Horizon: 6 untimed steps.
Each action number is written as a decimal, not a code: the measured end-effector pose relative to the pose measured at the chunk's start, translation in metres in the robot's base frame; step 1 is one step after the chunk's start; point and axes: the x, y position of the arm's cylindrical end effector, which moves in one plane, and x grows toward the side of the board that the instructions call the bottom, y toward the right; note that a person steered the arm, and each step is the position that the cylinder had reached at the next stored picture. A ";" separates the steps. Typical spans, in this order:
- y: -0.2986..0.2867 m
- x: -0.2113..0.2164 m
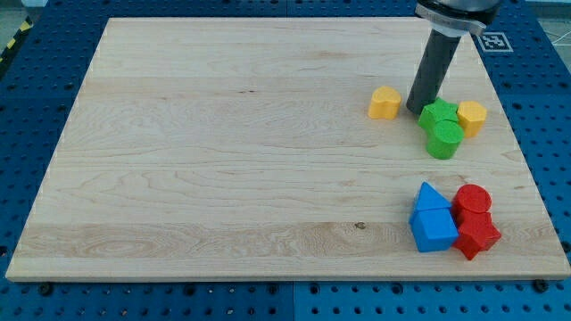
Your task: Move the green circle right a bit
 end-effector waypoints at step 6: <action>-0.001 0.081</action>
